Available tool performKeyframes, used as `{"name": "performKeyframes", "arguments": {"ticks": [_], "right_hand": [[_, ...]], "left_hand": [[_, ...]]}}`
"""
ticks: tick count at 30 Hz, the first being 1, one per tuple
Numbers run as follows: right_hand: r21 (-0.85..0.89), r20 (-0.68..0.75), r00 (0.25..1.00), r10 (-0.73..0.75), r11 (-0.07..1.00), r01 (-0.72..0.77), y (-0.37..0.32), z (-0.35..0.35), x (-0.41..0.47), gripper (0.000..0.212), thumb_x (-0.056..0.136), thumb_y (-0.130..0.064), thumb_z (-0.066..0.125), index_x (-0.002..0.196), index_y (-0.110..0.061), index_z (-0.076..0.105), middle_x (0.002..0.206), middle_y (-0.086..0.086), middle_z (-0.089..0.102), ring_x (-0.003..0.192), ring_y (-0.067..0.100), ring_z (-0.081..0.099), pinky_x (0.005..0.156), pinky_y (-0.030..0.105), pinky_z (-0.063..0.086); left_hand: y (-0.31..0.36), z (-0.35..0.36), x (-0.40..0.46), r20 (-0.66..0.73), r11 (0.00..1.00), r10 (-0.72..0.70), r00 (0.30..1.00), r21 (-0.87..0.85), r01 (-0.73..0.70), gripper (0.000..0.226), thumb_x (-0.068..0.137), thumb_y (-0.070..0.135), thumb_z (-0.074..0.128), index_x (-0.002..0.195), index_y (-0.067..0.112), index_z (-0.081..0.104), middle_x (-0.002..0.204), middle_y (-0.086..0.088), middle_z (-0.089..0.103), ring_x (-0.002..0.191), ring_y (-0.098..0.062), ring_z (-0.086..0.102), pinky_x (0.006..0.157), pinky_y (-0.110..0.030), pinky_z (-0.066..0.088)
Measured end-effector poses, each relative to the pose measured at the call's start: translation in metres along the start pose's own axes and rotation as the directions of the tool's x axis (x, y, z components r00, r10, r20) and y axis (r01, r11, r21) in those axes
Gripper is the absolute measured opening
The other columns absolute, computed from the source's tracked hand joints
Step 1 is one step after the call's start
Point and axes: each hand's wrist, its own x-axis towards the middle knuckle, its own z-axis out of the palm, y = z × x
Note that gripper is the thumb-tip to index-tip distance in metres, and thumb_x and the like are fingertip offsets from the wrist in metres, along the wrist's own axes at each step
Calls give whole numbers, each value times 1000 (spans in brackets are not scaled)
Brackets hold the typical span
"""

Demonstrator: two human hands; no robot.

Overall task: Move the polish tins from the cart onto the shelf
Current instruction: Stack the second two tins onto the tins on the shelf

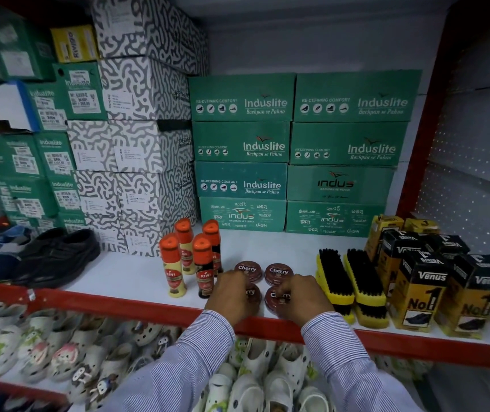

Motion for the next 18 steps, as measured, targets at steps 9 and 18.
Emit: {"name": "performKeyframes", "arguments": {"ticks": [9,18], "right_hand": [[72,-72,996,58,996,-53,1,17,4,32,62,-51,71,92,-41,75,104,3,75,92,22,71,85,35,58],[74,-61,995,77,995,-72,-1,16,5,27,62,-50,77,88,-43,75,104,2,75,92,22,71,84,35,58]], "left_hand": [[1,-3,-4,-35,998,51,998,-21,-52,19,68,21,76,86,18,80,87,-8,79,80,-22,72,71,-25,55],[-1,-4,-5,-38,996,58,998,-63,-60,21,68,23,80,89,20,81,89,-4,81,81,-15,74,74,-26,58]]}}
